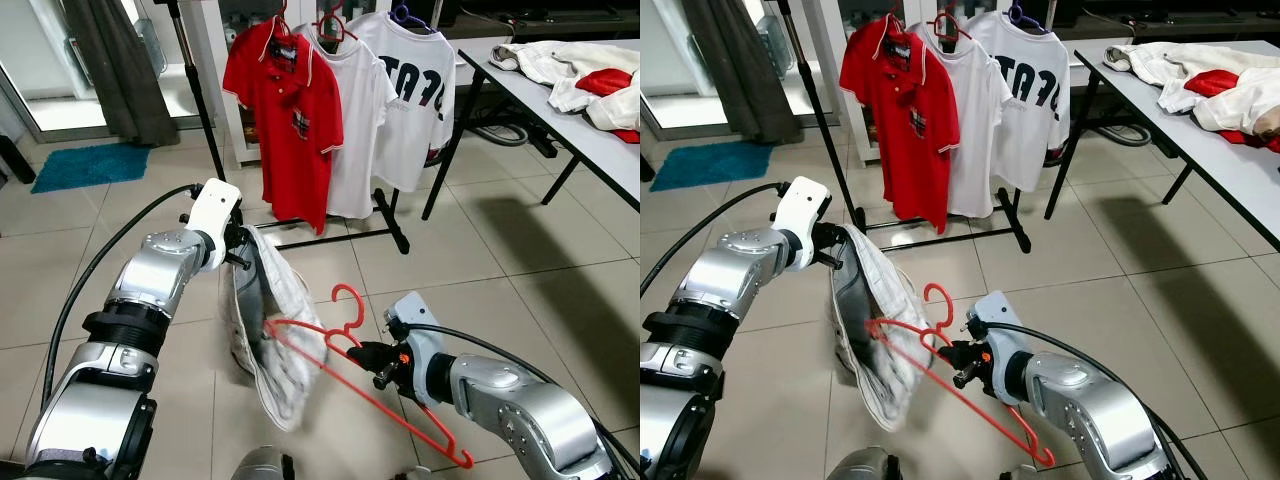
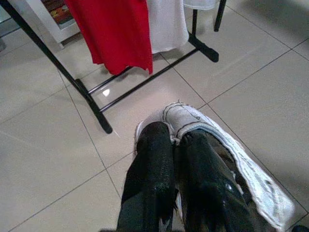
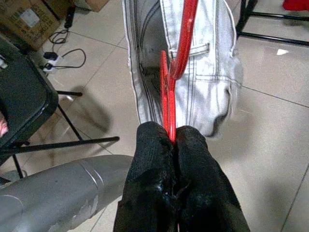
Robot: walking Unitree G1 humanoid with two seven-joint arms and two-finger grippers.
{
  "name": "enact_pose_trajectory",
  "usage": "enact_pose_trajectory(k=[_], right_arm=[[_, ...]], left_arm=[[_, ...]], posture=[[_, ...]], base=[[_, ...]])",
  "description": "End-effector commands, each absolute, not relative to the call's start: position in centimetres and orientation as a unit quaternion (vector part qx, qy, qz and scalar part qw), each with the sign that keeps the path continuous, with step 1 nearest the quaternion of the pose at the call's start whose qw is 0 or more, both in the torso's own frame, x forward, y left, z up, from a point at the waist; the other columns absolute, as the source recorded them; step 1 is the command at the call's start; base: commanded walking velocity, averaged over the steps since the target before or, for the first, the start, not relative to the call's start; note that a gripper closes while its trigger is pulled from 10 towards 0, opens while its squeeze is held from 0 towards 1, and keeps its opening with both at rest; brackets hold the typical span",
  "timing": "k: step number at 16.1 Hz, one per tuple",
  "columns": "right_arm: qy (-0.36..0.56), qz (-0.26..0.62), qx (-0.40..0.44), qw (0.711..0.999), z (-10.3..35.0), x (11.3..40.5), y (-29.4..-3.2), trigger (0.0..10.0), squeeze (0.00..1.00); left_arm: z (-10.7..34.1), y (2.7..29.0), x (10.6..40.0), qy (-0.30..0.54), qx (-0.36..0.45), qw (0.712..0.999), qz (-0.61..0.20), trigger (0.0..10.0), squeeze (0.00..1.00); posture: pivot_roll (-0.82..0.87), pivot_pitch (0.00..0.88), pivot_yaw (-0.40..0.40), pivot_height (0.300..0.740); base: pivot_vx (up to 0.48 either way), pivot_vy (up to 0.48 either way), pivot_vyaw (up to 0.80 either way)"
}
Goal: Hang hanger
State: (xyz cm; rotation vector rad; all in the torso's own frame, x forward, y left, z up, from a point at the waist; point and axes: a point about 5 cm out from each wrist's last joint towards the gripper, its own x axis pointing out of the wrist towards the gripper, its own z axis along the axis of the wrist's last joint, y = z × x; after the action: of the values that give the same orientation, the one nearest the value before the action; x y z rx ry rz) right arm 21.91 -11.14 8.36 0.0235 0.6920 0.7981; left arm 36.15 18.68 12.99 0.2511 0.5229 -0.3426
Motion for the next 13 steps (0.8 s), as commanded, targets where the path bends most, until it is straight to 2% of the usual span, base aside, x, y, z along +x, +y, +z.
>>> enact_pose_trajectory(k=[1,4,6,8,11,13], right_arm=[[0.334,0.377,0.008,0.864,8.4,22.0,-10.9,10.0,0.0],[0.341,0.338,0.019,0.877,7.8,22.5,-10.9,10.0,0.0],[0.34,0.315,0.022,0.886,7.6,22.9,-11.0,10.0,0.0],[0.333,0.269,0.018,0.903,7.4,23.8,-11.8,10.0,0.0],[0.323,0.246,0.024,0.914,7.9,24.3,-12.7,10.0,0.0],[0.319,0.204,0.012,0.926,8.0,24.6,-14.3,10.0,0.0]], left_arm=[[14.8,18.6,36.9,0.228,0.125,0.952,-0.159,0.0,0.0],[15.1,18.2,36.8,0.226,0.124,0.952,-0.167,0.0,0.0],[14.9,18.1,36.7,0.228,0.124,0.951,-0.168,0.5,0.0],[14.7,18.3,36.7,0.232,0.129,0.95,-0.162,0.5,0.0],[14.7,18.3,36.8,0.233,0.129,0.951,-0.158,0.5,0.0],[14.6,18.5,36.8,0.234,0.137,0.951,-0.151,0.5,0.0]], posture=[[0.01,0.0,0.05,0.705],[0.01,0.0,0.051,0.705],[0.01,0.0,0.049,0.705],[0.01,0.0,0.048,0.705],[0.0,0.0,0.047,0.705],[0.0,0.0,0.046,0.705]], base=[[0.0,0.0,0.0],[0.0,0.0,0.0],[0.0,0.0,0.0],[0.0,0.0,0.0],[0.0,0.0,0.0],[0.0,0.0,0.0]])
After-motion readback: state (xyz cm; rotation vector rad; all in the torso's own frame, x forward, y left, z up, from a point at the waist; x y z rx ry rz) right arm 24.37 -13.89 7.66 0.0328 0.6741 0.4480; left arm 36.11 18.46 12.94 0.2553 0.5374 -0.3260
